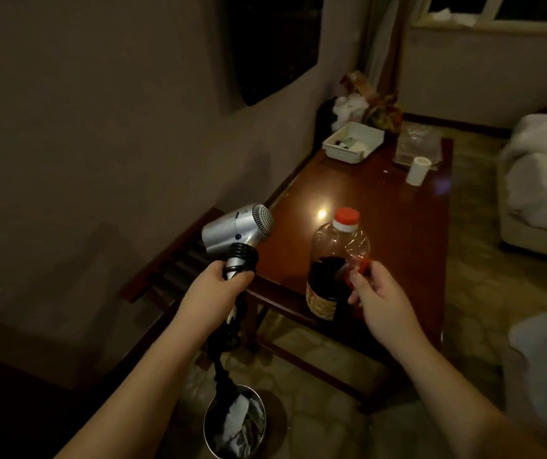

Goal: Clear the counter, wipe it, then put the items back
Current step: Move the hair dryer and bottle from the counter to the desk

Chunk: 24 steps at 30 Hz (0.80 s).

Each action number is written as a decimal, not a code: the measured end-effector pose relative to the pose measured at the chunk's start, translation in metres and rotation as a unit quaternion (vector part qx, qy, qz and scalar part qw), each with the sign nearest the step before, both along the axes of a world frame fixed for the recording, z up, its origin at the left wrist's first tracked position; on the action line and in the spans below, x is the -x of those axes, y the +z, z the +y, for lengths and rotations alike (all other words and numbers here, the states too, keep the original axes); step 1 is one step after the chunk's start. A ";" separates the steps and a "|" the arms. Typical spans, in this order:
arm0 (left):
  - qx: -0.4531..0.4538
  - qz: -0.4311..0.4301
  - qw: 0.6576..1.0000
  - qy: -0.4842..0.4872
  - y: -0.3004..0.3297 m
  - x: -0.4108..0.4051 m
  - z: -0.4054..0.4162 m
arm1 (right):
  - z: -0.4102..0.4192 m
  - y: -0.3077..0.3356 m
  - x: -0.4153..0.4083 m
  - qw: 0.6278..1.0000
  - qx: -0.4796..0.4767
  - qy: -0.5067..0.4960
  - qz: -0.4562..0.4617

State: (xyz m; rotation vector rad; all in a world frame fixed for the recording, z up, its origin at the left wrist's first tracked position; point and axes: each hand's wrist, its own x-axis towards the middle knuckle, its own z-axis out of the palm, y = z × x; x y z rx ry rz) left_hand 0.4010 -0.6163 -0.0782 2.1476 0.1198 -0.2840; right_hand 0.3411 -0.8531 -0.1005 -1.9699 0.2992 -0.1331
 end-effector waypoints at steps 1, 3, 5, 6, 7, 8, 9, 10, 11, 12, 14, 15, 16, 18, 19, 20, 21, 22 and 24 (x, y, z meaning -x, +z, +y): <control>-0.005 0.003 1.000 -0.010 -0.004 -0.006 -0.006 | -0.006 -0.004 -0.001 1.000 -0.004 -0.012 0.001; -0.016 0.008 0.999 -0.033 -0.012 -0.019 -0.017 | -0.016 -0.012 -0.007 0.999 -0.008 -0.037 0.001; -0.023 0.013 0.998 -0.051 -0.019 -0.036 -0.027 | -0.026 -0.020 -0.015 0.998 -0.012 -0.059 0.002; -0.027 0.015 0.998 -0.056 -0.023 -0.046 -0.032 | -0.031 -0.024 -0.020 0.997 -0.015 -0.070 0.003; -0.031 0.016 0.998 -0.061 -0.028 -0.057 -0.036 | -0.036 -0.028 -0.026 0.997 -0.017 -0.081 0.005; -0.034 0.017 0.997 -0.065 -0.032 -0.069 -0.040 | -0.041 -0.032 -0.033 0.996 -0.018 -0.090 0.008; -0.036 0.019 0.997 -0.070 -0.038 -0.082 -0.044 | -0.046 -0.036 -0.042 0.995 -0.018 -0.097 0.010; -0.036 0.019 0.996 -0.074 -0.043 -0.096 -0.049 | -0.051 -0.040 -0.051 0.995 -0.018 -0.101 0.011; -0.037 0.018 0.996 -0.078 -0.049 -0.111 -0.054 | -0.056 -0.044 -0.062 0.994 -0.016 -0.105 0.014; -0.039 0.017 0.996 -0.083 -0.054 -0.126 -0.060 | -0.061 -0.047 -0.073 0.994 -0.016 -0.109 0.017; -0.046 0.019 0.994 -0.098 -0.065 -0.160 -0.071 | -0.069 -0.054 -0.098 0.993 -0.018 -0.115 0.028; -0.049 0.021 0.993 -0.106 -0.070 -0.179 -0.077 | -0.074 -0.057 -0.112 0.992 -0.021 -0.118 0.035; -0.052 0.025 0.992 -0.114 -0.075 -0.197 -0.083 | -0.078 -0.060 -0.126 0.992 -0.025 -0.120 0.042; -0.059 0.030 0.990 -0.127 -0.087 -0.236 -0.093 | -0.085 -0.067 -0.155 0.991 -0.032 -0.122 0.052; -0.065 0.032 0.988 -0.133 -0.093 -0.256 -0.099 | -0.088 -0.070 -0.171 0.990 -0.034 -0.122 0.055; -0.073 0.033 0.987 -0.139 -0.099 -0.274 -0.105 | -0.091 -0.073 -0.186 0.990 -0.036 -0.123 0.058; -0.082 0.035 0.985 -0.144 -0.105 -0.293 -0.111 | -0.094 -0.077 -0.202 0.989 -0.040 -0.126 0.062; -0.089 0.036 0.984 -0.150 -0.111 -0.310 -0.117 | -0.097 -0.080 -0.218 0.988 -0.046 -0.130 0.066; -0.102 0.041 0.980 -0.165 -0.123 -0.342 -0.131 | -0.103 -0.088 -0.248 0.986 -0.055 -0.135 0.075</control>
